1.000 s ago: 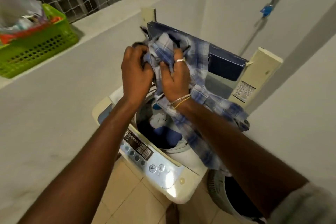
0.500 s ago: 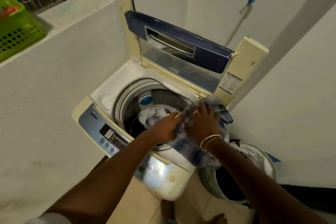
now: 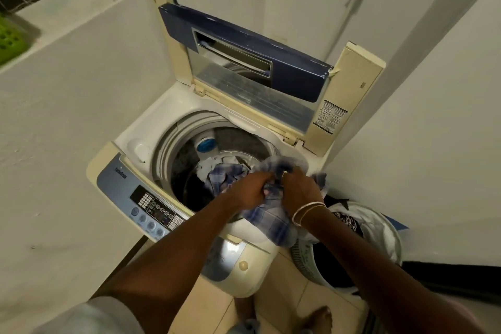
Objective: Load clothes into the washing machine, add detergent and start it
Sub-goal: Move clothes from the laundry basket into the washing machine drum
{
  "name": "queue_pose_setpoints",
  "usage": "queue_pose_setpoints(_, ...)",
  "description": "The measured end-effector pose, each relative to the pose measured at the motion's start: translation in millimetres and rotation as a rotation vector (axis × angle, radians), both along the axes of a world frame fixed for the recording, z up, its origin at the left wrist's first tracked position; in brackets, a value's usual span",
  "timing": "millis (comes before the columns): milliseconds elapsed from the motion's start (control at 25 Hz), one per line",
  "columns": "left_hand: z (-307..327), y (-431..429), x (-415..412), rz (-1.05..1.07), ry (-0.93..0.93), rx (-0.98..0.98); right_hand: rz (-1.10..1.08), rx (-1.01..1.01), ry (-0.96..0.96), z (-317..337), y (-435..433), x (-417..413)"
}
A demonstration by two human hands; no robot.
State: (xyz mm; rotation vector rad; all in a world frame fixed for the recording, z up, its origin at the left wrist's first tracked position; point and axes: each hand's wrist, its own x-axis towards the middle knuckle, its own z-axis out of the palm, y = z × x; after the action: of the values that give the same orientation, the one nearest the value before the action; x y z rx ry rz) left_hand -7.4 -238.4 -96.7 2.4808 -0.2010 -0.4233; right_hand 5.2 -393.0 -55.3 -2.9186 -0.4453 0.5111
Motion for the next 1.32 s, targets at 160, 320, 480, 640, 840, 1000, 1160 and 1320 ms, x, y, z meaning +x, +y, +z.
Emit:
queue_pose_setpoints(160, 15.4, 43.0, 3.4, 0.258, -0.114, -0.243, -0.024, 0.142, -0.022, 38.7, 42.7, 29.1)
queue_pose_setpoints(320, 59.7, 92.6, 17.7, 0.656, -0.348, -0.348, -0.047, 0.579, -0.07, 79.4, 115.8, 66.9)
queue_pose_setpoints(480, 84.7, 125.1, 24.4, 0.804, -0.483, -0.379, -0.072, 0.887, -0.106, 91.8, 175.1, 87.3)
queue_pose_setpoints(640, 44.8, 132.5, 22.7, 0.733, -0.237, -0.172, -0.072, 0.837, 0.082, 36.8, 164.6, 88.2)
queue_pose_setpoints(840, -15.4, 112.7, -1.1, 0.318, 0.163, 0.108, 0.248, 0.029, 0.261, -23.1, 104.1, 77.2)
queue_pose_setpoints(1000, -19.5, 73.4, -7.4, 0.07, 0.111, 0.091, 0.496, -0.407, 0.205, -11.4, 62.4, 62.3)
queue_pose_setpoints(1160, -24.8, 57.9, -6.2, 0.092, 0.179, 0.075, 0.404, -0.305, 0.228, -26.3, 64.7, 47.3)
queue_pose_setpoints(1320, -14.6, 61.0, -10.0, 0.294, 0.333, -0.205, 0.128, 0.091, 0.331, -16.1, 89.6, 69.2)
